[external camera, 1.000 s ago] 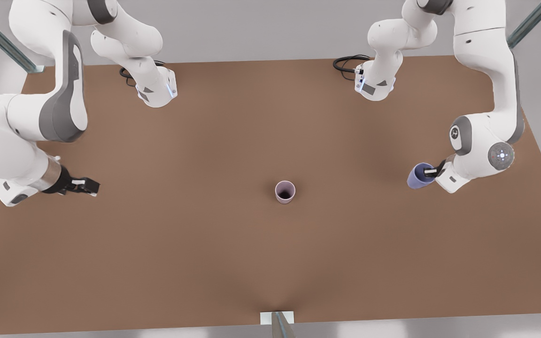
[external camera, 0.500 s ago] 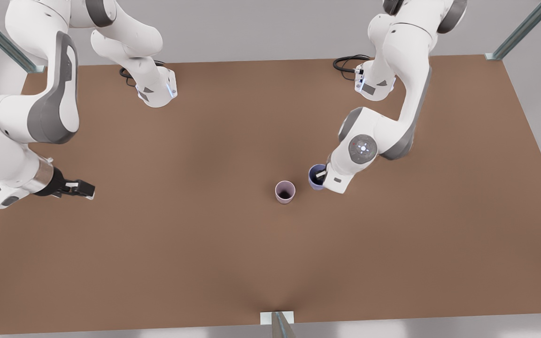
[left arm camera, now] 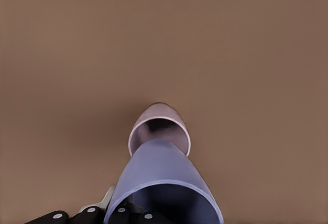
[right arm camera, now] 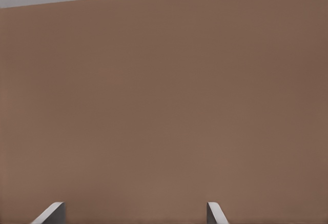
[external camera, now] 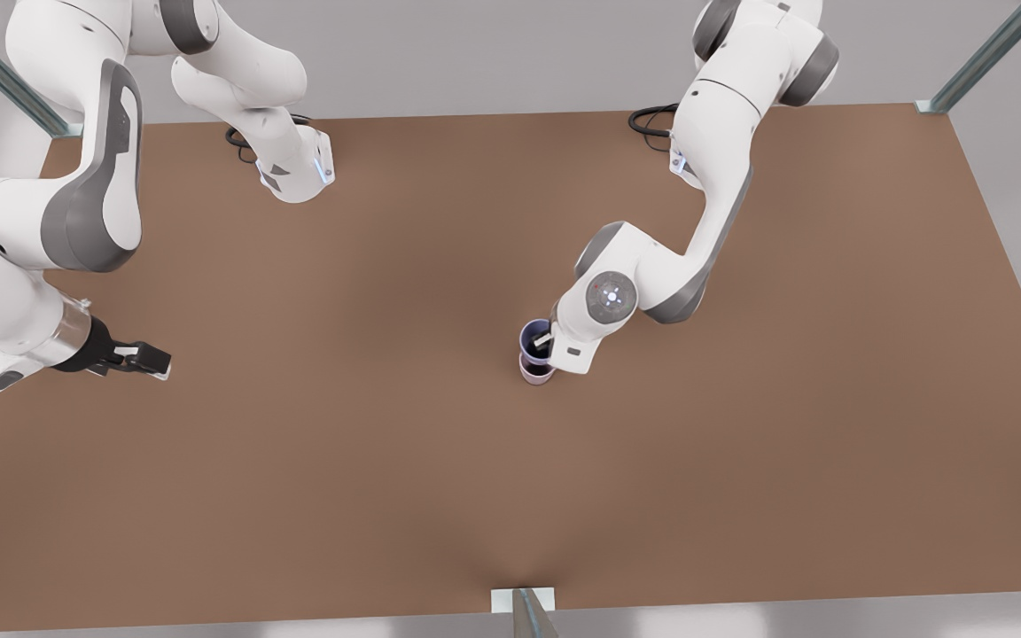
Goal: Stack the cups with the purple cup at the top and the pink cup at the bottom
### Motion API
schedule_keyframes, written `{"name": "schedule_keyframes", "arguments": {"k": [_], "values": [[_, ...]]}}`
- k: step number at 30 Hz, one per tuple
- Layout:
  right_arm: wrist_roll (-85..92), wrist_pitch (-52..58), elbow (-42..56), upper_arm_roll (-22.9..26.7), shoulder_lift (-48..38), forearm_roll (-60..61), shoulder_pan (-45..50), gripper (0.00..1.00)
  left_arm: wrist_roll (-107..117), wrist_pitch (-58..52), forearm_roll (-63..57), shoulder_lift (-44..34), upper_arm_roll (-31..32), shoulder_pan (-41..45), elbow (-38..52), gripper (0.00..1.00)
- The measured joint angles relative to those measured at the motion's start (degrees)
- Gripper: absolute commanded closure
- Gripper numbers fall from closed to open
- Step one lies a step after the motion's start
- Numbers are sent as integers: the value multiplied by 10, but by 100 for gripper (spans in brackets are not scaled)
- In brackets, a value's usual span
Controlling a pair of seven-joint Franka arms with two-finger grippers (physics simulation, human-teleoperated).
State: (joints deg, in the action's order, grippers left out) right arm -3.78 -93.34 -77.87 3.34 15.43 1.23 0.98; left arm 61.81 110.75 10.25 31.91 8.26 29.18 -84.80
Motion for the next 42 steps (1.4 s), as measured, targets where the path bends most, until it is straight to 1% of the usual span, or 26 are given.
{"name": "schedule_keyframes", "arguments": {"k": [19, 20, 21, 42], "values": [[1, 0, 0, 2, 0, 3, -5, 0, 0, 21, -6, 22, -2, 0, 5, 79], [1, 0, 1, 2, 0, 3, -4, 0, 0, 21, -7, 24, -2, 0, 5, 63], [1, 0, 1, 2, 0, 3, -5, 0, -1, 22, -5, 27, -2, 0, 5, 0], [1, 0, 8, 7, 0, 4, -5, 0, 2, 21, -15, 26, -6, 0, 11, 0]]}}
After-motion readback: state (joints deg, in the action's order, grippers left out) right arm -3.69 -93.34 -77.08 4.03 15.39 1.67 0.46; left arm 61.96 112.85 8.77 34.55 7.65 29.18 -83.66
